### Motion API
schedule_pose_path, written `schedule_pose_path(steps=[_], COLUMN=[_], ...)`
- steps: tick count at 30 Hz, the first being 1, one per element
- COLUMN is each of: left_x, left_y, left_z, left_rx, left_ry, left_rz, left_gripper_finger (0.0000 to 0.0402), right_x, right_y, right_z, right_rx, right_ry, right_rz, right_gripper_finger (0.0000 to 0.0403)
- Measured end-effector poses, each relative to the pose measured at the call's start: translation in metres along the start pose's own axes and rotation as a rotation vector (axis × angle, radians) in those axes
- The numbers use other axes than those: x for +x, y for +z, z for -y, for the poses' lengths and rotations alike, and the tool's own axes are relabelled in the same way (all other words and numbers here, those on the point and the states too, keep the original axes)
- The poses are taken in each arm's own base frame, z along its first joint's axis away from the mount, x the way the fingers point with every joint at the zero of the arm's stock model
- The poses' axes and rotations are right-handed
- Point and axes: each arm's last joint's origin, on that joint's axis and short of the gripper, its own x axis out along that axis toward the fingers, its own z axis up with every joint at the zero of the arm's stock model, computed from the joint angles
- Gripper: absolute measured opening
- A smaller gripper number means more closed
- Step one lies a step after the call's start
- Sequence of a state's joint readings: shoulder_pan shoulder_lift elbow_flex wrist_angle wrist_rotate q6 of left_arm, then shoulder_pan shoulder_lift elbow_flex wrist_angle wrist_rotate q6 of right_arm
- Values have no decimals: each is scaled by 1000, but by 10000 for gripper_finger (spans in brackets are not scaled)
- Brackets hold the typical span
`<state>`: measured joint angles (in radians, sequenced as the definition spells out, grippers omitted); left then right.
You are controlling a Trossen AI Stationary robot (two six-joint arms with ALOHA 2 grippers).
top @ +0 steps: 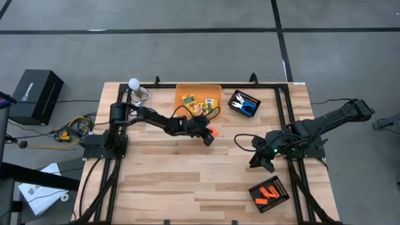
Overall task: Pick & Place School Supplies
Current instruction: Put the orange eraser into the bottom black bin
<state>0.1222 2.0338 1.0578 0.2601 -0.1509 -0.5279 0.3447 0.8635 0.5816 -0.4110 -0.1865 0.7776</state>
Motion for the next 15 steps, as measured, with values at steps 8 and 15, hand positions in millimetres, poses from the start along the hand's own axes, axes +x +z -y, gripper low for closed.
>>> schedule_pose_path(steps=[8, 15], left_x=[1, 2], left_y=[-1, -2], left_z=[-1, -1], left_rx=[-7, -17], left_ry=[0, -20], left_rz=[-18, -38], left_gripper_finger=[0, 0], right_x=[0, 0], right_y=[0, 0], right_z=[0, 0], right_rx=[0, 0], right_ry=[0, 0], right_rz=[0, 0], right_gripper_finger=[102, 102])
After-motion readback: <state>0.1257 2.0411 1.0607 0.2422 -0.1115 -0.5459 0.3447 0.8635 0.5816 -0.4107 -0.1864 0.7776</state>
